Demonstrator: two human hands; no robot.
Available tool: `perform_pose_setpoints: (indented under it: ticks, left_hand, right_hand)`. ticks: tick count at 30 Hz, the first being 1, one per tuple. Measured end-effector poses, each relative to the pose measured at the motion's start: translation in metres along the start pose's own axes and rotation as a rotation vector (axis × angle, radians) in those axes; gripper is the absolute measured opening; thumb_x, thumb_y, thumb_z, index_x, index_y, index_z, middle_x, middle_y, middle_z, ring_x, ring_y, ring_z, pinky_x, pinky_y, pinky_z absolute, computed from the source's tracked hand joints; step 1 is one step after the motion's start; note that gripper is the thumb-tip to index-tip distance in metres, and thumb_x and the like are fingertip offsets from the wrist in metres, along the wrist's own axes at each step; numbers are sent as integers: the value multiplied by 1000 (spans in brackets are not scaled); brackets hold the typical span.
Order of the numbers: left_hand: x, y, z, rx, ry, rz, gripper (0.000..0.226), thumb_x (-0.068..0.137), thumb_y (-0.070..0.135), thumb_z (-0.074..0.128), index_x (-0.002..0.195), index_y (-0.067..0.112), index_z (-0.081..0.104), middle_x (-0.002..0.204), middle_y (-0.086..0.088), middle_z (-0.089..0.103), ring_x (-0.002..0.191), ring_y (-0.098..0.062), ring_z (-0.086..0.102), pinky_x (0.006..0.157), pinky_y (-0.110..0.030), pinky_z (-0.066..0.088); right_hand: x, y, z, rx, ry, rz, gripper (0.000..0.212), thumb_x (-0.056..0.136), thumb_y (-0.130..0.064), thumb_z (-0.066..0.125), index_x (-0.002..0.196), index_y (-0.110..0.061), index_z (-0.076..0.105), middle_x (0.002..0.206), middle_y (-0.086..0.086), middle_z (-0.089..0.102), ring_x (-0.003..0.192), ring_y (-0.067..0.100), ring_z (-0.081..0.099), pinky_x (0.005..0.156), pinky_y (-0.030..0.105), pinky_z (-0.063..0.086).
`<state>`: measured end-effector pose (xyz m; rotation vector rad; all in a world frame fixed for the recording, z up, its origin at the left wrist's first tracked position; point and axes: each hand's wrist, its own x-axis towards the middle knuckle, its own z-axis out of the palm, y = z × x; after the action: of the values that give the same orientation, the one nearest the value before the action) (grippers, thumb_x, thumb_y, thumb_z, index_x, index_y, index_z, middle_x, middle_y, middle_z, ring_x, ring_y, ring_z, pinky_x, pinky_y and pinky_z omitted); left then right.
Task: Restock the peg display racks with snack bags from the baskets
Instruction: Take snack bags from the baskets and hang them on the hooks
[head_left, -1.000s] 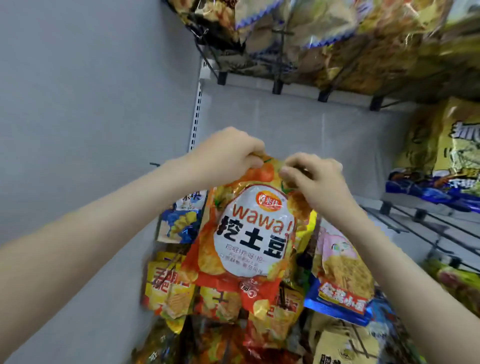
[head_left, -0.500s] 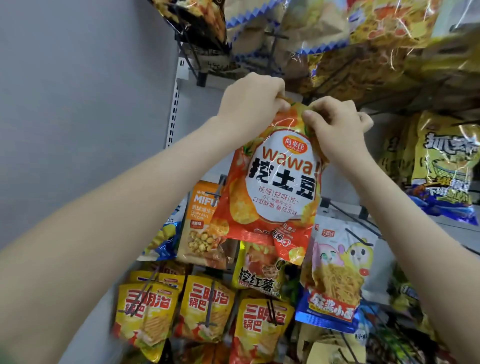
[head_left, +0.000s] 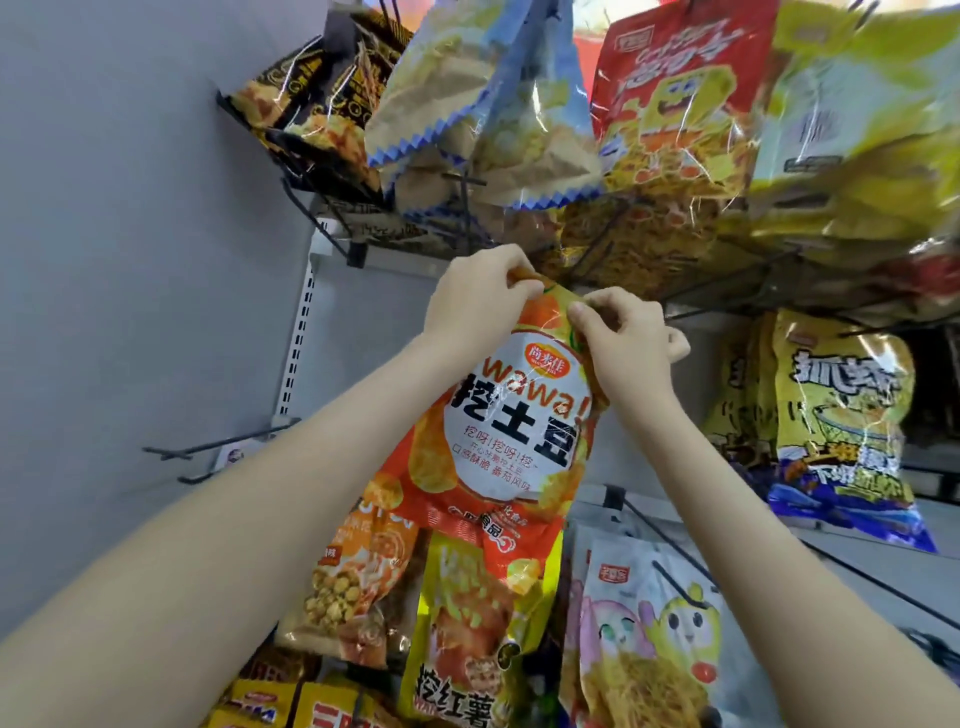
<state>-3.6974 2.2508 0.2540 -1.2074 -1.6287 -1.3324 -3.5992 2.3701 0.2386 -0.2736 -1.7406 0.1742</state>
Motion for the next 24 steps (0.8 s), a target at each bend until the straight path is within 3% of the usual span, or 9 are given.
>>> perform_pose_setpoints:
  ticks: [5, 13, 24]
  left_hand:
    - [2, -10, 17, -76, -11, -115, 15, 91, 33, 61, 99, 22, 68, 93, 7, 59, 88, -8, 51, 74, -22, 38]
    - [16, -3, 25, -199, 89, -114, 10, 90, 31, 62, 92, 24, 68, 88, 9, 66, 82, -4, 57, 68, -18, 45]
    - [42, 15, 47, -451, 187, -100, 14, 91, 30, 63, 94, 17, 67, 88, 7, 66, 85, -3, 60, 68, -14, 47]
  right_hand:
    - [0, 14, 15, -15, 9, -3, 16, 94, -32, 52, 91, -25, 66, 93, -14, 60, 109, 12, 47, 73, 25, 9]
    - [23, 18, 19, 27, 101, -16, 17, 95, -31, 53, 90, -23, 67, 93, -16, 59, 110, 9, 42, 92, 31, 11]
    - [61, 23, 2, -128, 359, -227, 13, 92, -25, 55, 87, -23, 67, 93, -7, 64, 105, 16, 46, 91, 37, 17]
